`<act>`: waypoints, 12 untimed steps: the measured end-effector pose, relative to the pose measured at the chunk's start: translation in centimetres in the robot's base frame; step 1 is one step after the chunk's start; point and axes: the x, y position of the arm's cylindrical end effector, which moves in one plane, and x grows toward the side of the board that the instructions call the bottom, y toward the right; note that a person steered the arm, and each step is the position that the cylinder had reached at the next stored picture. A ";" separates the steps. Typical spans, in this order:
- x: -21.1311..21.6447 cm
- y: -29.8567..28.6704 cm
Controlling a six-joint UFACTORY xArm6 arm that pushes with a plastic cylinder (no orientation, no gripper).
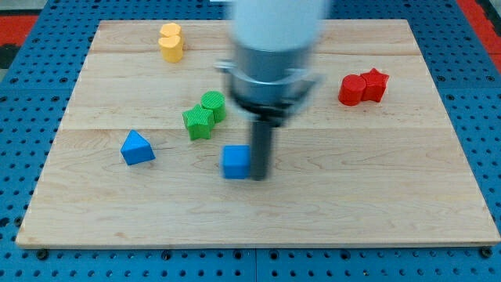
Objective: Push the green blocks slightly towards up
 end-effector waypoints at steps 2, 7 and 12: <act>0.8 -2.9; -3.5 -4.4; -11.9 5.6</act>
